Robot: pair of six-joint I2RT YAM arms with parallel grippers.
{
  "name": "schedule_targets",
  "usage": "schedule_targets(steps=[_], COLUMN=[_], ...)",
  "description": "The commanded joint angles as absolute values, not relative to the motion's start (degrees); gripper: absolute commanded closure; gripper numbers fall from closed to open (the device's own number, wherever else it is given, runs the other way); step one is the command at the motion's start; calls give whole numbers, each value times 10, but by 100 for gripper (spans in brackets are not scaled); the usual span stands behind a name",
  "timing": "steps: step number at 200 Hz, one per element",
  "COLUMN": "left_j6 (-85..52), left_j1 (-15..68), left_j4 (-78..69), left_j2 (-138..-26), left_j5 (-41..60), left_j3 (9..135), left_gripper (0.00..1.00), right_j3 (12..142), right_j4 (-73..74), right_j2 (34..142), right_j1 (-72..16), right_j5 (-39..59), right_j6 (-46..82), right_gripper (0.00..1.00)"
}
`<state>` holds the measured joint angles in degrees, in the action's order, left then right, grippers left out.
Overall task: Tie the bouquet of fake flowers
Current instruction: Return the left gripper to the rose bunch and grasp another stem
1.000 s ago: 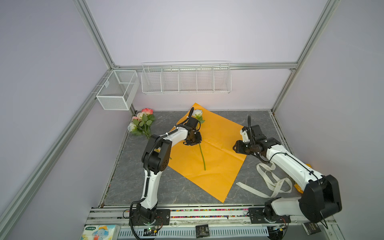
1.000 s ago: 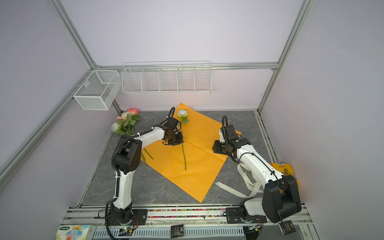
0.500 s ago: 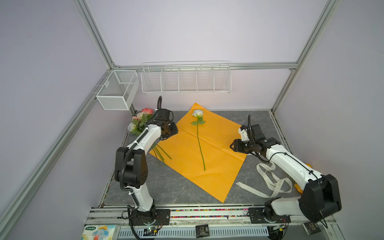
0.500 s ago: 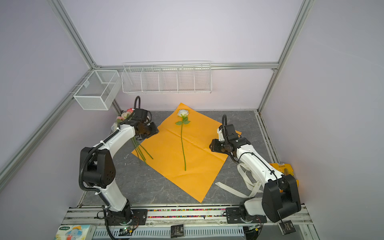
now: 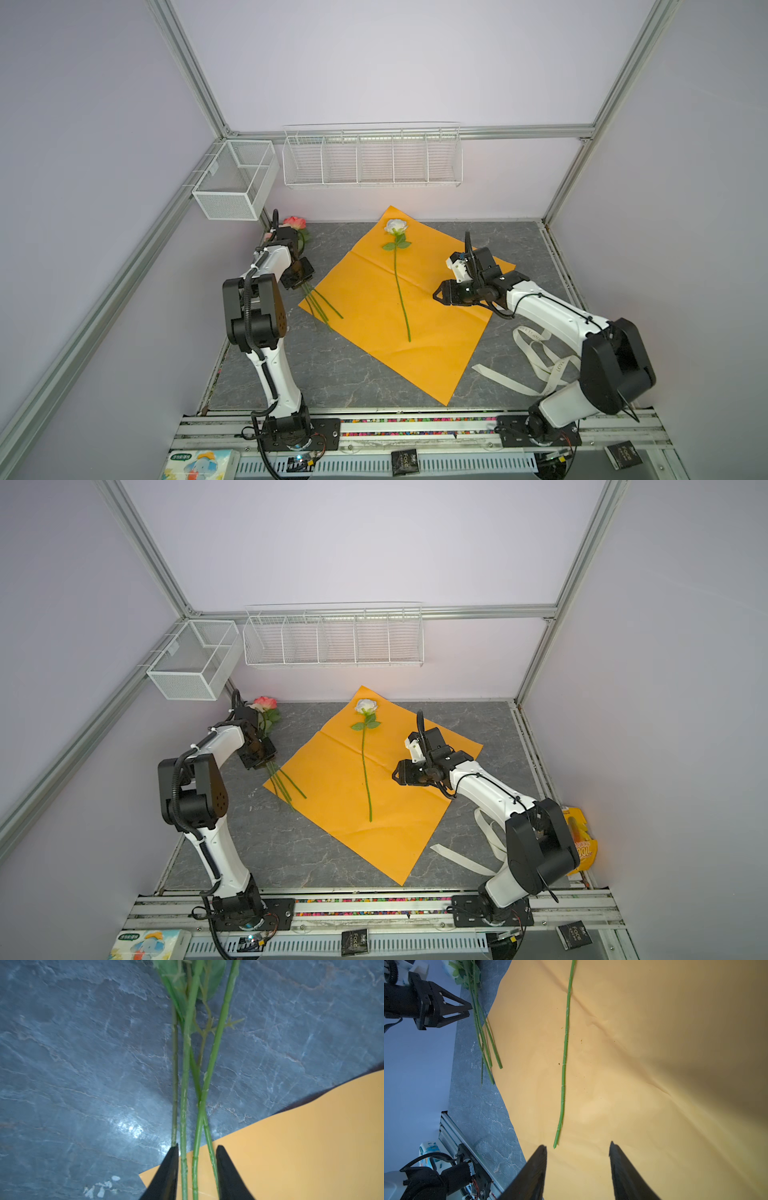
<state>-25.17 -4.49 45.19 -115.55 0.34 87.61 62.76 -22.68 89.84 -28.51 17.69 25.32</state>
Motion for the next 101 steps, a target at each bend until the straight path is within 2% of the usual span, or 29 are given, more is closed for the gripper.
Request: schedule_targets(steps=[1, 61, 101], left_j6=[-243, -240, -242], left_j1=[-51, -53, -54], left_j4=[471, 461, 454], left_j2=[-1171, -1193, -1198], left_j5=[-13, -4, 1], left_j3=[895, 895, 893], left_gripper=[69, 78, 88], right_j3=[657, 711, 714], right_j4=[-209, -194, -200], right_j2=[927, 986, 991], right_j1=[-301, -333, -339], right_j5=[199, 225, 219], right_j6=[254, 269, 272], right_gripper=[48, 48, 48])
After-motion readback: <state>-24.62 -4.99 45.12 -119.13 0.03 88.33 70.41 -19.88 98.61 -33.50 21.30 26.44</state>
